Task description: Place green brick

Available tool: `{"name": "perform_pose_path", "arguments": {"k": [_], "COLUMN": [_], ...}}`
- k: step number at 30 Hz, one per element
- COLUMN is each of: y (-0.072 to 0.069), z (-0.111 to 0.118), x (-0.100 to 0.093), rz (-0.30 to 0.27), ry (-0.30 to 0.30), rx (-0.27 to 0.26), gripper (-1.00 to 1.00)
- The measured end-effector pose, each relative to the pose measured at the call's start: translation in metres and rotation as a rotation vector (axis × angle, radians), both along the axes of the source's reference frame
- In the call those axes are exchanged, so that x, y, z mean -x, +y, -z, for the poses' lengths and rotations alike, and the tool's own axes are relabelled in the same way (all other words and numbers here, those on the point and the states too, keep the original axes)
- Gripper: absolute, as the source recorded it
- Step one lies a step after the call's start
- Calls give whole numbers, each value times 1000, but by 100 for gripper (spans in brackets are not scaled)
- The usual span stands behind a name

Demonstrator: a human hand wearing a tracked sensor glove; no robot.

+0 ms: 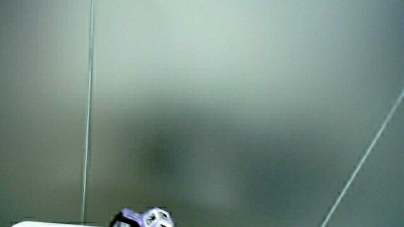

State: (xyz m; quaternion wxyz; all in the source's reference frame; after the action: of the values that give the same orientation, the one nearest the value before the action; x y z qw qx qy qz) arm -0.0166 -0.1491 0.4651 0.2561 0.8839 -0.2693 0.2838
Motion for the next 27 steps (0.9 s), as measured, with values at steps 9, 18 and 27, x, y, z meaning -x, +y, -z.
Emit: {"name": "perform_pose_path", "arguments": {"k": [9,18,27], "y": [-2,5,11], "z": [-14,-42,-50], "x": [-3,-9,-13], "rz": [-47,-94,-77], "ry": [99,93,141], "rx": [76,71,88], "gripper": [0,0,-38]}}
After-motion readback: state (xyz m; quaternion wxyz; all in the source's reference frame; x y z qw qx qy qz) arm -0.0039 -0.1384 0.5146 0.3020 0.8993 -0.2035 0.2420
